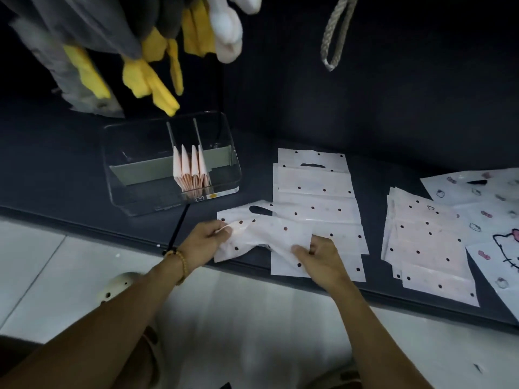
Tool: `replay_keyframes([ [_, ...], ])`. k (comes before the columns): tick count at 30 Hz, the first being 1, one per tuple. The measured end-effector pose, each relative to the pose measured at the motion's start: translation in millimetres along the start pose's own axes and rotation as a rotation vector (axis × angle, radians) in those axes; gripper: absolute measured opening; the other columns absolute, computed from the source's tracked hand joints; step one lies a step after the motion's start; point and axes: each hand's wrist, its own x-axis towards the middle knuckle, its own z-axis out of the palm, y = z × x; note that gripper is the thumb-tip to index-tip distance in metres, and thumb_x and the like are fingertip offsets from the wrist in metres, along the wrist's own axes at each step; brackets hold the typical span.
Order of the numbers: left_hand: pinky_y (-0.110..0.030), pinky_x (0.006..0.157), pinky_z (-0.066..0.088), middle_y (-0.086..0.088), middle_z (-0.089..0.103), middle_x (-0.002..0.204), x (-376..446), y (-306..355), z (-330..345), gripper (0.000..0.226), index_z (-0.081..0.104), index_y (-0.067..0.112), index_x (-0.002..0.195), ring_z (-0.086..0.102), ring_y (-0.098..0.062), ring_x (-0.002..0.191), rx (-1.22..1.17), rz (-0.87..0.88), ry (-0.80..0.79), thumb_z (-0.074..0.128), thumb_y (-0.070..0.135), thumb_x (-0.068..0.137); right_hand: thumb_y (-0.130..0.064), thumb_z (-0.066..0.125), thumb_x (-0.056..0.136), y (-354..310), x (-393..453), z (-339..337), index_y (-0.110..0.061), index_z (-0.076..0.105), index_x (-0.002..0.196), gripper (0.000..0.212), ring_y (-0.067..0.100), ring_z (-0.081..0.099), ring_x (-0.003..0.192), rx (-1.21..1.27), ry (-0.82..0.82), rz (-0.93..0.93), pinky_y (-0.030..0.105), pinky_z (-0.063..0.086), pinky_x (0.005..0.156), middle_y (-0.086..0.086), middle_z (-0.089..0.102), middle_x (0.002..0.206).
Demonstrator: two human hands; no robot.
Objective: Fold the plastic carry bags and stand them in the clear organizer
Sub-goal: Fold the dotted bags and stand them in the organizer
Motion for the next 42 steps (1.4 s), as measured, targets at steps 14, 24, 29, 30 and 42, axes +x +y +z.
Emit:
replay_keyframes([
  [14,-0.033,0.082,0.053,-0.006,0.069,0.091,14,-8,-4,0.023,0.069,0.001,0.091,0.063,-0.02,0.085,0.258,-0.043,0.152,0.069,0.022,0.086,-0.049,0.064,0.084,2,27,12,-0.013,0.053,0.072,0.04,0.007,0.048,0.059,0.018,0.176,0.066,0.015,0.039,0.055,-0.011,0.05,0.062],
  [24,-0.036,0.077,0.05,-0.008,0.064,0.098,18,-1,-3,0.053,0.06,0.013,0.101,0.061,-0.03,0.091,0.521,-0.245,0.494,0.056,0.062,0.082,-0.024,0.064,0.08,0,43,20,-0.004,0.061,0.072,0.022,0.022,0.058,0.065,-0.314,0.151,0.193,0.026,0.042,0.054,0.006,0.061,0.066],
  [29,-0.031,0.076,0.05,-0.008,0.065,0.096,36,13,3,0.023,0.059,0.014,0.086,0.062,-0.025,0.091,0.307,-0.209,0.304,0.068,0.035,0.083,-0.027,0.066,0.08,4,41,18,-0.008,0.062,0.078,0.02,0.021,0.061,0.07,-0.288,0.129,0.155,0.027,0.043,0.058,0.005,0.065,0.072],
  [30,-0.034,0.084,0.052,-0.007,0.064,0.103,37,16,7,0.017,0.058,0.015,0.093,0.062,-0.025,0.098,0.153,-0.158,0.288,0.071,0.02,0.082,-0.027,0.067,0.081,6,41,16,-0.01,0.06,0.074,0.019,0.018,0.058,0.066,-0.284,0.112,0.133,0.026,0.042,0.057,0.002,0.061,0.068],
  [42,-0.044,0.106,0.037,-0.008,0.028,0.152,9,-17,12,0.057,0.042,0.022,0.14,0.033,-0.03,0.135,0.88,0.133,0.373,0.063,0.028,0.088,-0.024,0.07,0.079,12,35,15,-0.013,0.063,0.075,0.013,0.017,0.061,0.073,-0.275,0.15,0.122,0.029,0.05,0.068,0.001,0.066,0.073],
])
